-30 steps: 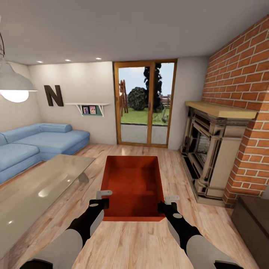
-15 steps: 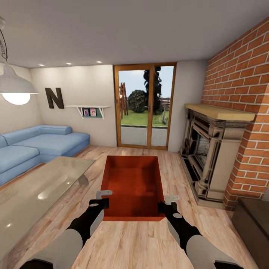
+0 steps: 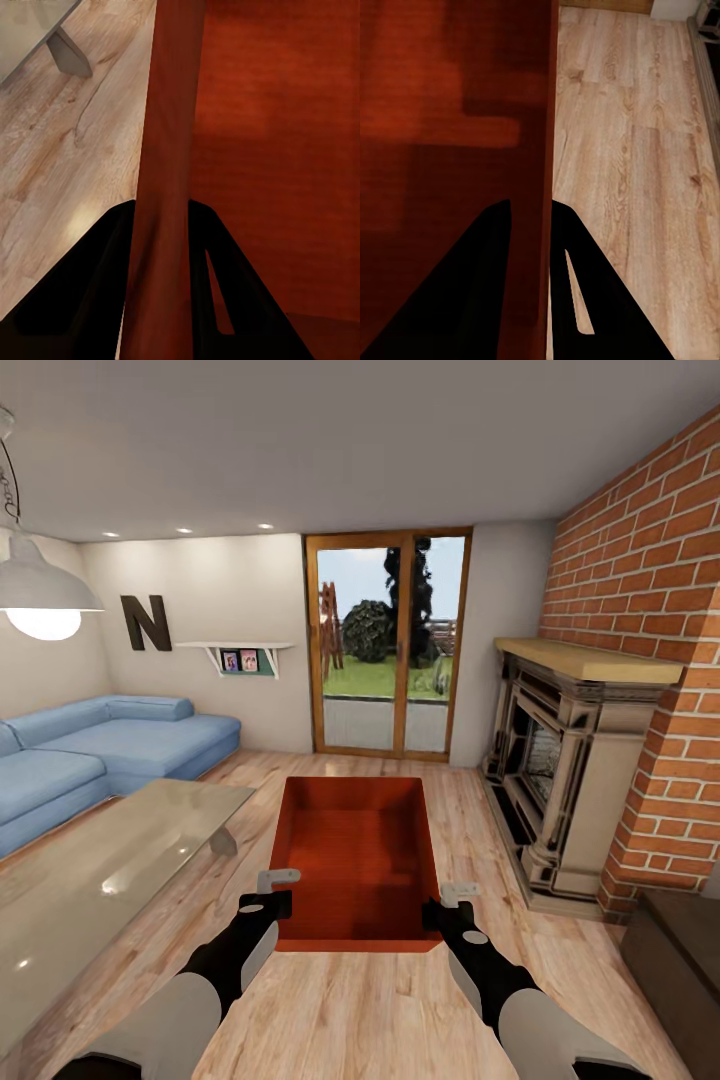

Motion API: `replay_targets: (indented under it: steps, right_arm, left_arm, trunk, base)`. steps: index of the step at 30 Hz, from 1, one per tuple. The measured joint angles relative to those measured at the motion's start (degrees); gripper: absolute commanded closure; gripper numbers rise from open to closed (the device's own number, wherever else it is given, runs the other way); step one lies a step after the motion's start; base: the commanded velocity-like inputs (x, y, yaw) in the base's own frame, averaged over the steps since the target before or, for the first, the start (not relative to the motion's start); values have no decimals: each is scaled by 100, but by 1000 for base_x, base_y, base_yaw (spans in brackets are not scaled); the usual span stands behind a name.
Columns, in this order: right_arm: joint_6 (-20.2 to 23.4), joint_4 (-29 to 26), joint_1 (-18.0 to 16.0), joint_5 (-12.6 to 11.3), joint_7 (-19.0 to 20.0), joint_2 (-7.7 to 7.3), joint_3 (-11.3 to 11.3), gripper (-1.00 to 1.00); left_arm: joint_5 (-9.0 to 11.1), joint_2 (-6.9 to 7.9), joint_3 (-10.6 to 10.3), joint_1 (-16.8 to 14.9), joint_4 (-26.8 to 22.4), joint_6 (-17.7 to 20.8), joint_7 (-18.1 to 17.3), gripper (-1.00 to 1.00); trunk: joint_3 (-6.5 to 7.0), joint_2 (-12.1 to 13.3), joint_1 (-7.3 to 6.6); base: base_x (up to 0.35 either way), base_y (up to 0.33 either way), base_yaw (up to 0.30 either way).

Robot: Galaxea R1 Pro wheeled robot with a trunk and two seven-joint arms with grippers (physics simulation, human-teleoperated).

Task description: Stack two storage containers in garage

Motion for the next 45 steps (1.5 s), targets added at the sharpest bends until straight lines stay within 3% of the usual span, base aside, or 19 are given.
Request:
replay_targets:
  steps: [20, 45]
  right_arm:
    - [-9, 0, 1, 8, 0, 0, -5, 100]
    - [4, 1, 0, 29, 7, 1, -18, 100]
  left_arm:
    - [-4, 0, -2, 1, -7, 0, 0, 100]
    - [41, 5, -32, 3, 0, 1, 12, 100]
  trunk:
    - [0, 0, 0]
    - [19, 0, 0]
  base:
    - [0, 0, 7]
    - [0, 0, 266]
